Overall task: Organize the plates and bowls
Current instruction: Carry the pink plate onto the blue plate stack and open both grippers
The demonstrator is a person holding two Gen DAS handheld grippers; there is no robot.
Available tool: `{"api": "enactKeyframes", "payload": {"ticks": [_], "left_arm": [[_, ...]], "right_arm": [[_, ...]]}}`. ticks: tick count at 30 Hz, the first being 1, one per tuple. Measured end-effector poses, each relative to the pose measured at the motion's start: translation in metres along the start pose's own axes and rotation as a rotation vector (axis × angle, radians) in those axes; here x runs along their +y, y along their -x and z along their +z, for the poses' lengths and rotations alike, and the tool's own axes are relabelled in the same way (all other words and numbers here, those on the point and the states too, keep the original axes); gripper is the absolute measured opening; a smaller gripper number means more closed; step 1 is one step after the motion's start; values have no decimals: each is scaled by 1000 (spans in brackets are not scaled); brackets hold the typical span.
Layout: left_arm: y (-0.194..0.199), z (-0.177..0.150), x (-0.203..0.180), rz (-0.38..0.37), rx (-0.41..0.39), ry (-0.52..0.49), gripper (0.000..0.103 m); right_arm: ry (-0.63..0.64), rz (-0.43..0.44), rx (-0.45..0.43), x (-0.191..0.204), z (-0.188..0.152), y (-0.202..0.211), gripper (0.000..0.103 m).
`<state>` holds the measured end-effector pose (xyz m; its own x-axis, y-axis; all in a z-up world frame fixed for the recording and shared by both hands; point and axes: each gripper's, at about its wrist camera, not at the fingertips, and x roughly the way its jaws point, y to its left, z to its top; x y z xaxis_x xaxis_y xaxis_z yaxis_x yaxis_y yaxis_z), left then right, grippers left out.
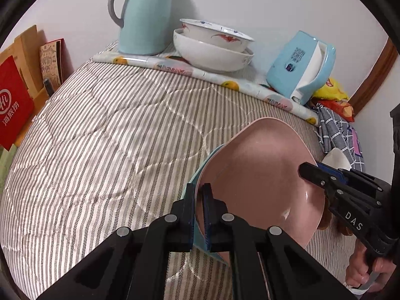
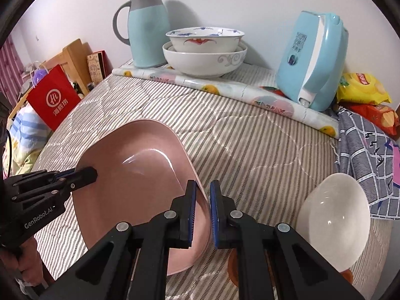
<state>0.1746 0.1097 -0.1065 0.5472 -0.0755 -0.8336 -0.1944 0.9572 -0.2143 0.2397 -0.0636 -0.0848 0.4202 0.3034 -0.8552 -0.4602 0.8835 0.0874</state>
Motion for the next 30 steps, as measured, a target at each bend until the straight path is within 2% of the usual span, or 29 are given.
{"api": "enactKeyframes", "payload": {"ticks": [9, 27, 30], "left_arm": [[-7, -3, 2, 14, 24, -2, 7], [-7, -6, 0, 33, 55, -20, 8], [-3, -7, -2, 32, 49, -29, 19]], "right_arm": [[34, 2, 20, 2, 0, -13, 12], [16, 7, 36, 0, 2, -27, 16], [18, -2, 36, 1, 1, -27, 16]]}}
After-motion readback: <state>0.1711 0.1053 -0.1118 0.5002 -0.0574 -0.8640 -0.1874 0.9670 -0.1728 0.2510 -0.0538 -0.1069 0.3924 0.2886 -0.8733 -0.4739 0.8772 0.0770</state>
